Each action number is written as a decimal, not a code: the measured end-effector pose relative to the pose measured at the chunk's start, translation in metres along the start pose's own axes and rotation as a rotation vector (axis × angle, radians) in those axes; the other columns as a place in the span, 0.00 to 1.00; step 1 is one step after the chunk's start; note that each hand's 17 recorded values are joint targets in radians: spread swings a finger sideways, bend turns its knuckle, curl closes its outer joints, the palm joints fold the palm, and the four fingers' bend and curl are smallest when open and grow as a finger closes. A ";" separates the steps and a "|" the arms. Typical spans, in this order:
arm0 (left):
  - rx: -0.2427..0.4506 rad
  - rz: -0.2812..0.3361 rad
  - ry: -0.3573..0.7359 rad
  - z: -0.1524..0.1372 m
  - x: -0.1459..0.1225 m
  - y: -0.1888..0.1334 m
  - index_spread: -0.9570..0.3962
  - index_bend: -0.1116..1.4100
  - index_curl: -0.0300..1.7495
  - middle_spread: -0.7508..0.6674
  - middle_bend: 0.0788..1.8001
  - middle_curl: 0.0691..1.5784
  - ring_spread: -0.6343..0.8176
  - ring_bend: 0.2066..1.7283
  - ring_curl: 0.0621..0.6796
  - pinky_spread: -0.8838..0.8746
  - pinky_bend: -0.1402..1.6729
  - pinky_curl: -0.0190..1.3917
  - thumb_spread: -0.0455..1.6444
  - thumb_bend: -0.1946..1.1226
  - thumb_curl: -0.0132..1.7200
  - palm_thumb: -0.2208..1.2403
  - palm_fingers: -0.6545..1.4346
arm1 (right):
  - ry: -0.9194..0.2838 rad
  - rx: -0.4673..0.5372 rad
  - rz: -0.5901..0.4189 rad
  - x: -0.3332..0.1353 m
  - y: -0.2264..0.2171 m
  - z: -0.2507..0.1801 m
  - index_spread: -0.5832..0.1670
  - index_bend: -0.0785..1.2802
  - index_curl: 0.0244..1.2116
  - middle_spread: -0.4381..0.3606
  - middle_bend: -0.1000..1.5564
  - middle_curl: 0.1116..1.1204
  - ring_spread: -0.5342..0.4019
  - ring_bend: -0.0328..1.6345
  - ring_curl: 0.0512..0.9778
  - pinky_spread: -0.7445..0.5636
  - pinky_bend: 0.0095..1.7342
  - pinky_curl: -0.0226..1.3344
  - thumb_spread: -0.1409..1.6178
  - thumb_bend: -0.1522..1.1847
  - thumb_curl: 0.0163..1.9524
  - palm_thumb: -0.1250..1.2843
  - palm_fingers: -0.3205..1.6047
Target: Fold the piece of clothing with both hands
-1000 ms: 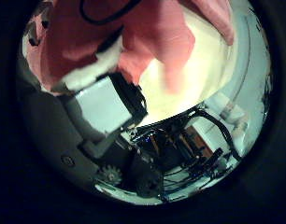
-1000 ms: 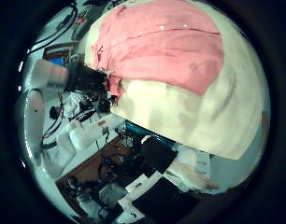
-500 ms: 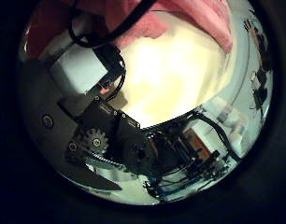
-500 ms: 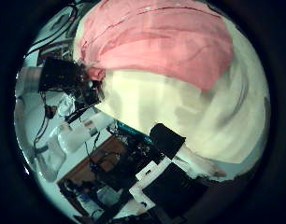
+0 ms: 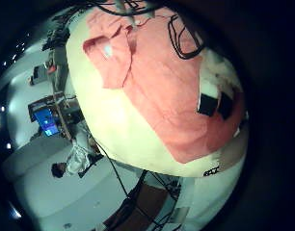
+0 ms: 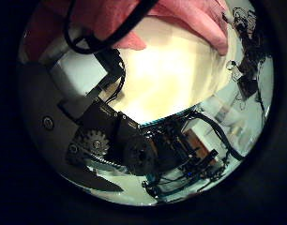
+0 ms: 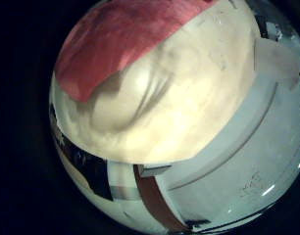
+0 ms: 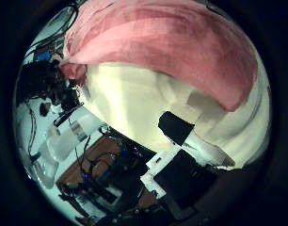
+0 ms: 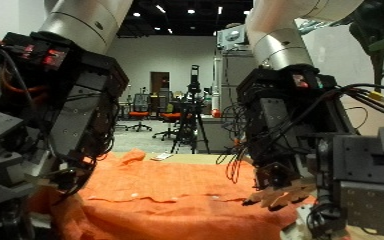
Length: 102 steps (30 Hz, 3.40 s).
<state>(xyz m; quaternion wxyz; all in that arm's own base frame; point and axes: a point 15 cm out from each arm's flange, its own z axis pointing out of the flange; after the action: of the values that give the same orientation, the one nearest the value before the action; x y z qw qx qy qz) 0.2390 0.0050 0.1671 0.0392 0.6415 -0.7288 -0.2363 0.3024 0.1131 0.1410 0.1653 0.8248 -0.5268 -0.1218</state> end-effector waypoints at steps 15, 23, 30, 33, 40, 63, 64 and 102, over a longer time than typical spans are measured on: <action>0.003 -0.003 0.001 -0.023 -0.005 0.002 0.31 0.23 0.46 0.07 0.39 0.73 0.10 0.72 0.75 0.12 0.74 0.42 0.59 0.13 0.34 0.78 0.72 | 0.155 -0.043 0.035 0.021 0.001 0.010 0.23 0.20 0.30 0.23 0.34 0.39 0.20 0.51 0.35 0.19 0.38 0.24 0.60 0.10 0.20 0.68 0.69; 0.017 0.028 0.019 -0.031 -0.003 0.006 0.30 0.19 0.56 0.06 0.39 0.74 0.10 0.72 0.76 0.12 0.75 0.42 0.60 0.13 0.34 0.77 0.71 | 0.135 0.013 0.060 0.032 0.001 -0.006 0.21 0.52 0.48 0.24 0.55 0.54 0.24 0.62 0.46 0.14 0.51 0.32 0.64 0.11 0.20 0.70 0.92; -0.034 0.073 0.038 -0.042 -0.003 0.027 0.30 0.18 0.64 0.06 0.39 0.75 0.10 0.74 0.76 0.12 0.75 0.42 0.60 0.13 0.34 0.77 0.70 | 0.111 0.092 0.117 0.048 0.023 -0.025 0.30 0.72 0.61 0.30 0.71 0.64 0.29 0.74 0.57 0.26 0.67 0.43 0.73 0.17 0.23 0.83 0.85; -0.063 0.094 0.037 -0.051 -0.007 0.038 0.30 0.18 0.66 0.06 0.40 0.75 0.10 0.74 0.76 0.12 0.76 0.42 0.60 0.13 0.34 0.77 0.70 | 0.113 0.148 0.129 0.050 0.037 -0.044 0.34 0.77 0.64 0.32 0.75 0.66 0.30 0.77 0.60 0.30 0.71 0.46 0.73 0.17 0.25 0.84 0.82; -0.124 0.129 0.037 -0.090 -0.019 0.063 0.31 0.17 0.71 0.06 0.41 0.75 0.10 0.75 0.76 0.12 0.77 0.42 0.60 0.13 0.34 0.75 0.70 | 0.110 0.136 0.149 0.047 0.086 -0.066 0.40 0.83 0.67 0.35 0.81 0.67 0.32 0.81 0.65 0.35 0.75 0.50 0.73 0.14 0.27 0.86 0.78; -0.309 0.195 -0.034 -0.145 -0.073 -0.021 0.36 0.17 0.79 0.07 0.45 0.73 0.11 0.77 0.75 0.12 0.77 0.42 0.60 0.13 0.32 0.75 0.67 | 0.042 0.323 0.166 0.049 -0.049 -0.169 0.45 0.87 0.67 0.39 0.86 0.63 0.34 0.84 0.68 0.38 0.75 0.55 0.73 0.11 0.33 0.87 0.77; -0.315 0.201 -0.041 -0.144 -0.076 -0.028 0.36 0.17 0.79 0.07 0.46 0.73 0.11 0.77 0.75 0.12 0.77 0.42 0.60 0.13 0.32 0.75 0.67 | 0.042 0.316 0.164 0.050 -0.058 -0.168 0.45 0.87 0.67 0.39 0.85 0.63 0.34 0.84 0.68 0.38 0.75 0.55 0.73 0.11 0.33 0.87 0.77; 0.048 -0.074 -0.125 -0.138 -0.154 -0.193 0.80 0.14 0.37 0.72 0.04 0.35 0.63 0.36 0.42 0.58 0.43 0.33 0.63 0.12 0.25 0.56 0.22 | 0.031 0.620 0.276 0.101 -0.237 -0.204 0.31 0.42 0.55 0.32 0.61 0.48 0.30 0.75 0.57 0.22 0.62 0.49 0.92 0.11 0.18 0.65 0.37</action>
<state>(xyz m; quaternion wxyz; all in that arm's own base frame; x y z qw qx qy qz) 0.4927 0.0984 0.2505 -0.0304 0.6527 -0.7111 -0.2596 0.6174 0.1431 0.2297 -0.0705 0.7586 -0.6427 0.0806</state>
